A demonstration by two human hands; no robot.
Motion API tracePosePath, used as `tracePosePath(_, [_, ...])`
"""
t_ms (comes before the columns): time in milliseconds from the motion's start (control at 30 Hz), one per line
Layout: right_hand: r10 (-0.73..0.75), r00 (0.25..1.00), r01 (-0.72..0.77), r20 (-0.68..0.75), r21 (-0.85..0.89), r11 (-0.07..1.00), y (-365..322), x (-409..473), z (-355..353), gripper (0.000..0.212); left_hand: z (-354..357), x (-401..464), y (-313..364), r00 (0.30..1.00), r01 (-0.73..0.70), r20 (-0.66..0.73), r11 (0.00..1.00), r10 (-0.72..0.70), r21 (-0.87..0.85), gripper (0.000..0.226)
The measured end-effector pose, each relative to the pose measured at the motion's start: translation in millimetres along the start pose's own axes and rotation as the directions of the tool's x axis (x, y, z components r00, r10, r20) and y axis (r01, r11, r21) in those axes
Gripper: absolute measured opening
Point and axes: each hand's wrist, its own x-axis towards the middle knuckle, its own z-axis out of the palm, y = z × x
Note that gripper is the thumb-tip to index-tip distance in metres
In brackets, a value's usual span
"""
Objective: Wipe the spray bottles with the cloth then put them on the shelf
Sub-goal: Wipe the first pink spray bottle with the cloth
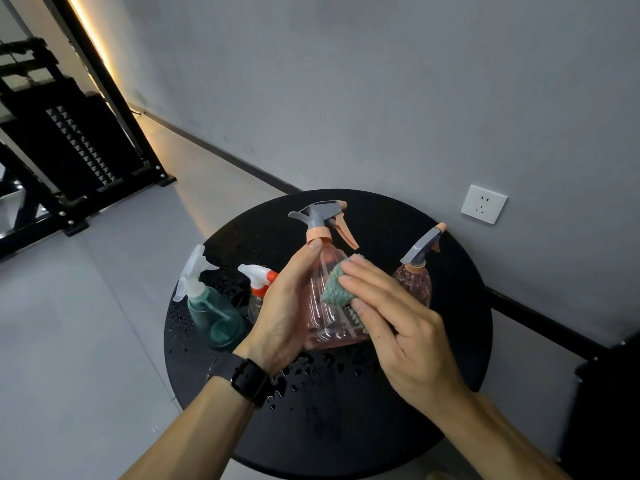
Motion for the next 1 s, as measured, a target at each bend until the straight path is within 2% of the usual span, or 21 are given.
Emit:
tracePosePath(133, [0.047,0.998,-0.045,-0.035,0.044,0.998,0,2,-1,0.035,-2,-1,-2,0.99,0.009,0.143,1.0,-0.005,-0.023,0.037])
tracePosePath(200, [0.054,0.997,-0.051,-0.054,0.054,0.997,-1,3,-2,0.034,-3,-3,-4,0.983,0.01,0.18,1.0,-0.014,0.02,0.039])
tracePosePath(367, [0.026,0.997,-0.028,-0.074,-0.034,0.999,4,-1,2,0.031,-7,-4,-10,0.988,-0.09,0.147,0.955,0.049,0.283,0.047])
tracePosePath(633, [0.007,0.989,-0.024,-0.146,-0.119,0.993,7,6,2,0.033,-3,-2,-10,0.994,-0.109,0.038,0.909,0.102,0.401,0.031])
tracePosePath(767, [-0.034,0.978,0.0,-0.204,-0.165,0.986,10,12,-1,0.028,-1,-3,-8,0.993,-0.113,0.07,0.909,0.092,0.401,0.023])
tracePosePath(867, [-0.074,0.966,0.02,-0.248,-0.212,0.977,15,17,-5,0.027,-1,-3,-10,0.99,-0.131,0.109,0.896,0.094,0.424,0.029])
tracePosePath(933, [-0.103,0.967,0.044,-0.232,-0.246,0.968,18,20,-6,0.027,0,-3,-13,0.987,-0.148,0.125,0.854,0.098,0.499,0.027])
tracePosePath(1000, [-0.11,0.982,0.064,-0.156,-0.271,0.961,21,21,-5,0.03,0,-3,-16,0.987,-0.148,0.136,0.822,0.087,0.55,0.023])
